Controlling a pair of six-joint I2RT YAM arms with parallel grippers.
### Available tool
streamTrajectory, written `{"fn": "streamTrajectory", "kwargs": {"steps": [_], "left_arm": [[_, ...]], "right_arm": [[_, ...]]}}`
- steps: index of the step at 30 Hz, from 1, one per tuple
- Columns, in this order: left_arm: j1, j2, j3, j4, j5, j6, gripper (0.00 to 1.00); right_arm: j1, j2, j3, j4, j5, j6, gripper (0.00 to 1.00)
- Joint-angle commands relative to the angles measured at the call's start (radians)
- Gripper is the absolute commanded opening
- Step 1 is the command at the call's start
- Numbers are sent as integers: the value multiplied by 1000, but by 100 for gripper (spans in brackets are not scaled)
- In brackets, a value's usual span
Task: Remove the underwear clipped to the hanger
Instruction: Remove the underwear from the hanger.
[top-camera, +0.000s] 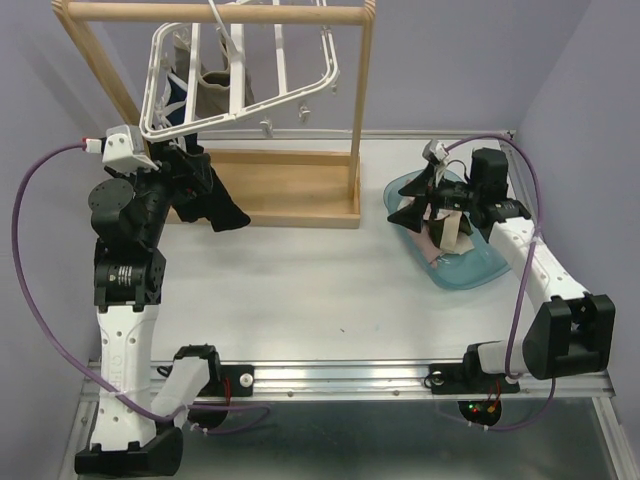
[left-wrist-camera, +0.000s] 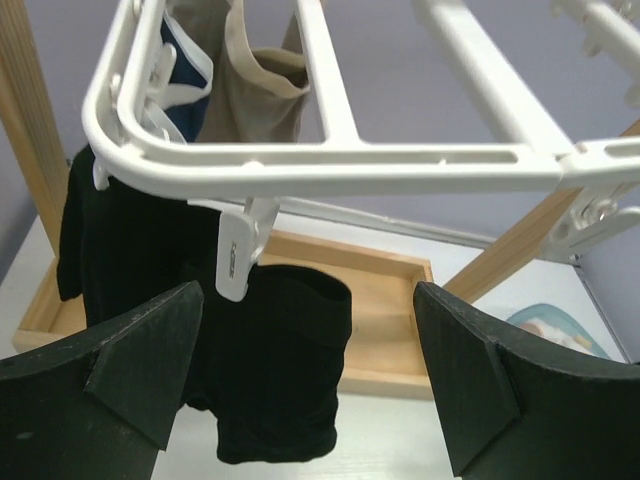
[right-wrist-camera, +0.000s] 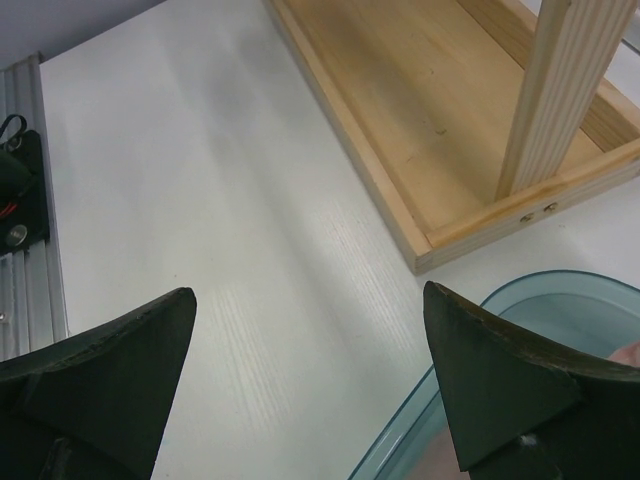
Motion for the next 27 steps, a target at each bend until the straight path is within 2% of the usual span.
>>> {"fn": "streamTrajectory", "kwargs": {"steps": [1, 13, 16, 22, 23, 27], "left_arm": [[40, -43, -29, 66, 147, -13, 97], [68, -57, -83, 96, 150, -2, 92], [69, -136, -129, 95, 81, 1, 93], [69, -219, -152, 67, -73, 21, 93], [69, -253, -160, 66, -94, 24, 93], [69, -357, -206, 84, -301, 57, 95]], "right_arm": [[23, -2, 47, 14, -13, 6, 100], [96, 20, 44, 13, 33, -14, 100], [179, 21, 43, 11, 105, -54, 100], [512, 77, 78, 17, 385, -200, 100], [577, 95, 119, 17, 448, -204, 100], [696, 153, 254, 16, 571, -204, 100]]}}
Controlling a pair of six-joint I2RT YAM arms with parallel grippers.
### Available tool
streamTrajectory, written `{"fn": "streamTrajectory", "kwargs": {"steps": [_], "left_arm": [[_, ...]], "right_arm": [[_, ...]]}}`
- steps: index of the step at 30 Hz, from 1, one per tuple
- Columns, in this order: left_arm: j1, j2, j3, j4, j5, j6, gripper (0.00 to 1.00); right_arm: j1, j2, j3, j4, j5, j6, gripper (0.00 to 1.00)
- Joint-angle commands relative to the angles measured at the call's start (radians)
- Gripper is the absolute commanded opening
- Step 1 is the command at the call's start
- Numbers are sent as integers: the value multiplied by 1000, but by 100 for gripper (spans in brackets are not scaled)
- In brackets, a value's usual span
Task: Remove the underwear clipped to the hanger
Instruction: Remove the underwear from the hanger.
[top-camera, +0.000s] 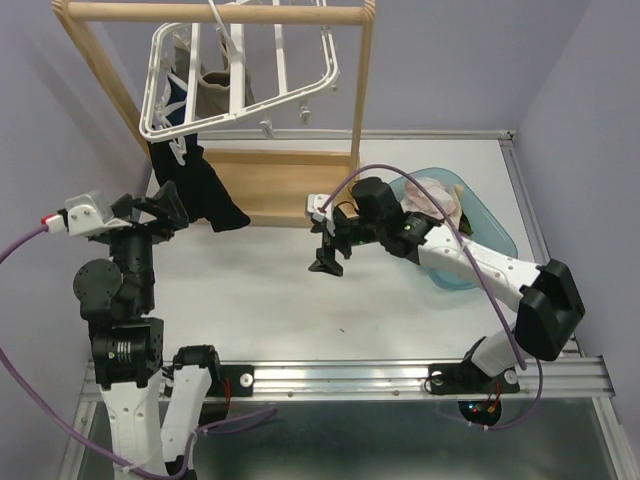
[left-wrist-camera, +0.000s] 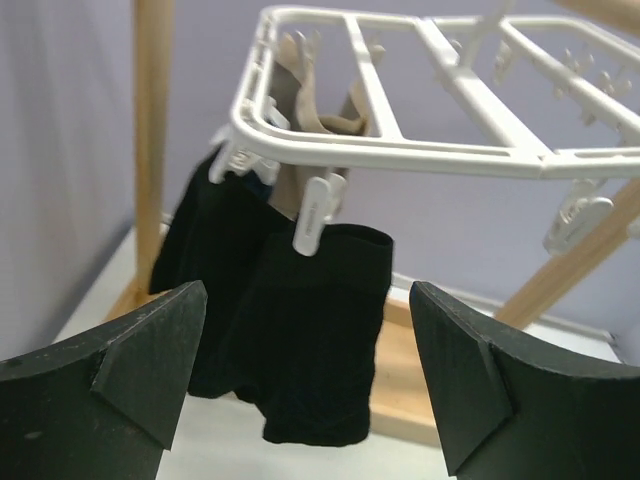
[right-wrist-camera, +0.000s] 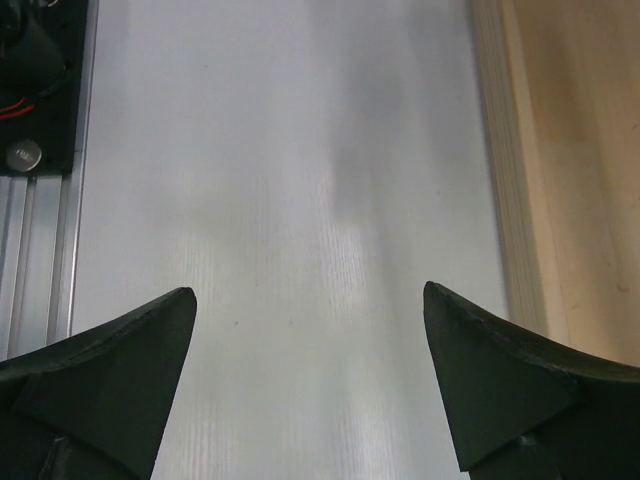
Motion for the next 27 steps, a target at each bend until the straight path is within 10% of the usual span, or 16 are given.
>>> {"fn": "streamTrajectory", "kwargs": {"steps": [1, 13, 27], "left_arm": [[4, -103, -53, 65, -239, 55, 95], [4, -309, -325, 214, -428, 63, 96], [5, -416, -451, 260, -447, 49, 97]], "right_arm": [[80, 29, 197, 24, 197, -43, 100], [126, 279, 780, -187, 341, 100, 100], [318, 353, 826, 8, 461, 144, 100]]}}
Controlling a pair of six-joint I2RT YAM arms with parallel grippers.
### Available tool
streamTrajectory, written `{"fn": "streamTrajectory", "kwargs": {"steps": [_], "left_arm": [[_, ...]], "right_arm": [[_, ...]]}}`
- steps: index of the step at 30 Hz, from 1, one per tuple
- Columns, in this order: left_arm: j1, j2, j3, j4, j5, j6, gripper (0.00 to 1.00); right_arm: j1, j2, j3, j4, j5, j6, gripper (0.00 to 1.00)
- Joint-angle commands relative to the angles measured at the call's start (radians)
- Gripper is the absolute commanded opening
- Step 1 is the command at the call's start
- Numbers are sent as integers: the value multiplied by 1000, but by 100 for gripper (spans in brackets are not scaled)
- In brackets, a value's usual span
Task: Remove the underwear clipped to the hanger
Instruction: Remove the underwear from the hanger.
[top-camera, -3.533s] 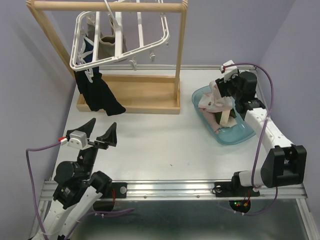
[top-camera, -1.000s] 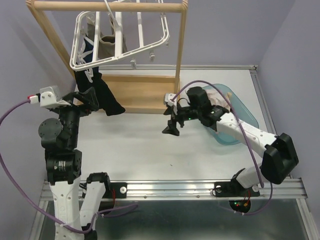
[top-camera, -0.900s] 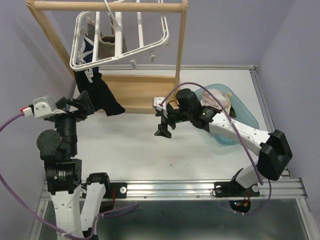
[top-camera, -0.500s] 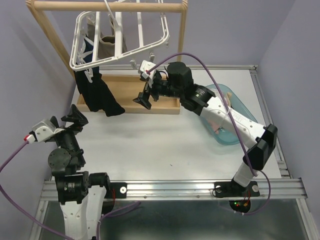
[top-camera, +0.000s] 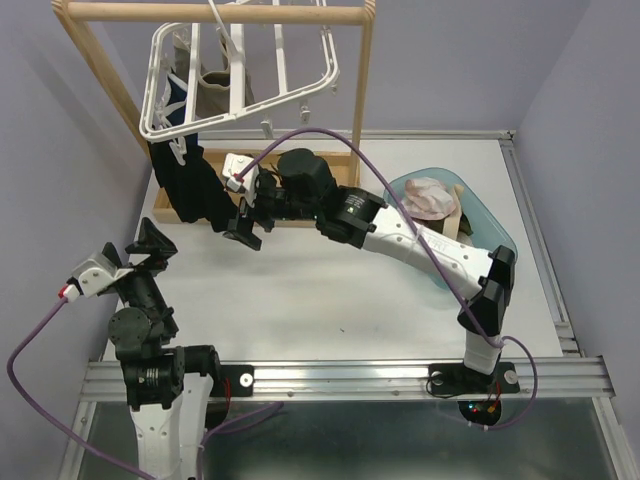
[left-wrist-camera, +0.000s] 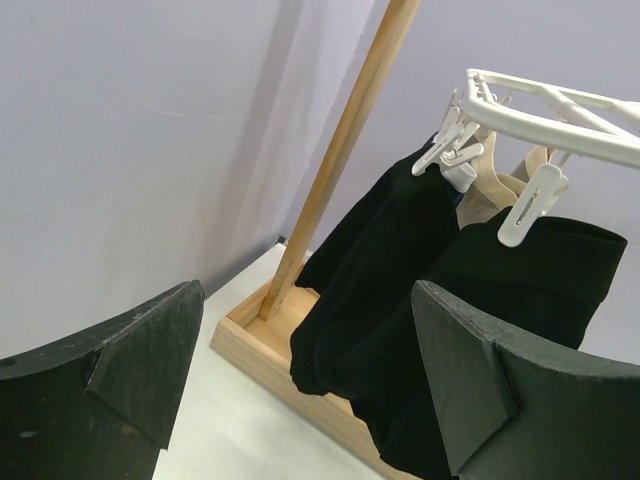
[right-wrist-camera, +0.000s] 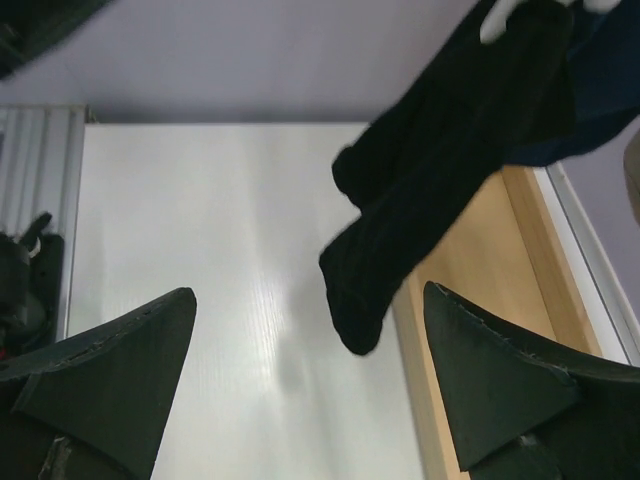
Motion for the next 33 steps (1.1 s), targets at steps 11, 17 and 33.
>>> {"fn": "streamTrajectory", "kwargs": {"steps": [11, 17, 33], "left_arm": [[5, -101, -31, 54, -13, 22, 97], [5, -110, -31, 54, -6, 25, 97], [4, -118, -34, 57, 14, 28, 97]], "right_arm": [[36, -51, -242, 788, 90, 89, 100], [42, 58, -132, 857, 181, 49, 100], [43, 300, 170, 950, 254, 102, 100]]}}
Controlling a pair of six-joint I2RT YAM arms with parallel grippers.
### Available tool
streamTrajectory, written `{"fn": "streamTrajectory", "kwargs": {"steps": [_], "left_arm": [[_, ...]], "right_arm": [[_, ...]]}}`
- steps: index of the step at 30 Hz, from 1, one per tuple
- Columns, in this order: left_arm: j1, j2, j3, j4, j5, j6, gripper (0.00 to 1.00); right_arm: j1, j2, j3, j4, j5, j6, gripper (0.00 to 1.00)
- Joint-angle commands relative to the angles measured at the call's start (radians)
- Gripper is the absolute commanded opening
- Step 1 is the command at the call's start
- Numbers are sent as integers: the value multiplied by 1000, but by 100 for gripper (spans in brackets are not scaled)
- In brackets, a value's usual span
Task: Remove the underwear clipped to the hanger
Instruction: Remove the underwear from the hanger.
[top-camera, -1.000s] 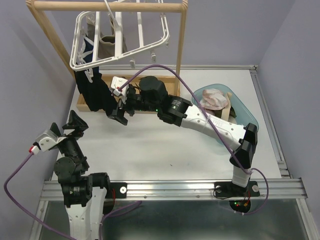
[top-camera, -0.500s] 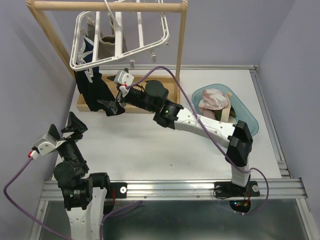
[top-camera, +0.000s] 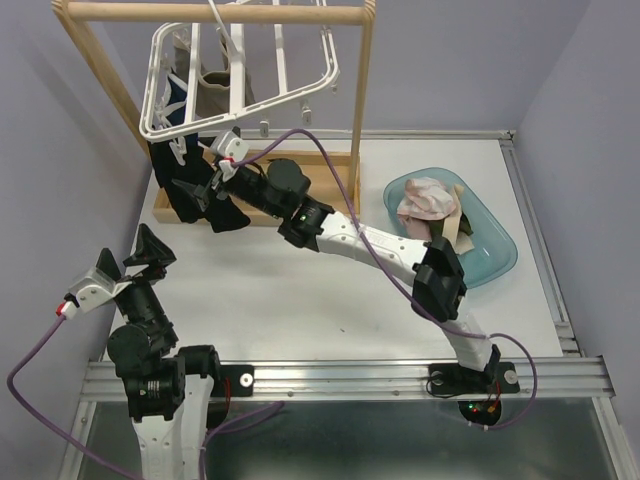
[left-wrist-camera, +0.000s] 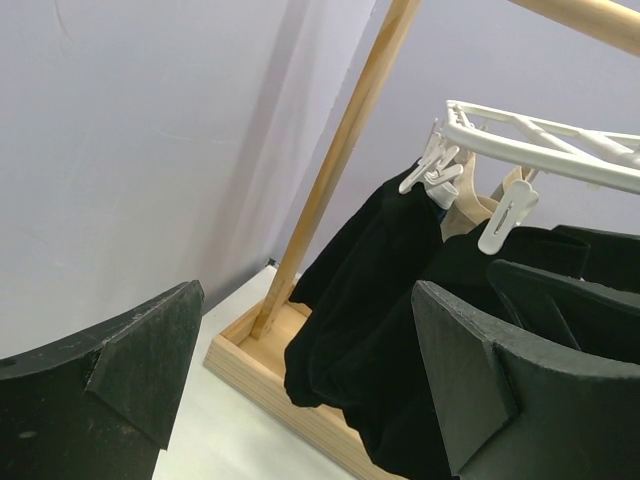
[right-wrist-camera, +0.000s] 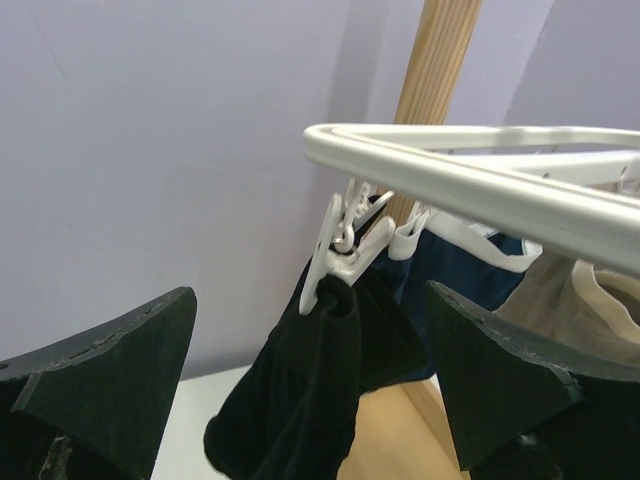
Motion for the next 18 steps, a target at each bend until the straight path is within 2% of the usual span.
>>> {"fn": "streamTrajectory", "kwargs": {"steps": [1, 11, 18], "left_arm": [[4, -14, -9, 54, 10, 19, 97], [5, -16, -9, 54, 7, 20, 97], [4, -14, -10, 54, 8, 20, 97]], "right_arm": [[10, 41, 146, 107, 52, 20, 100], [8, 148, 257, 143, 127, 48, 98], [5, 194, 318, 187, 132, 78, 87]]}}
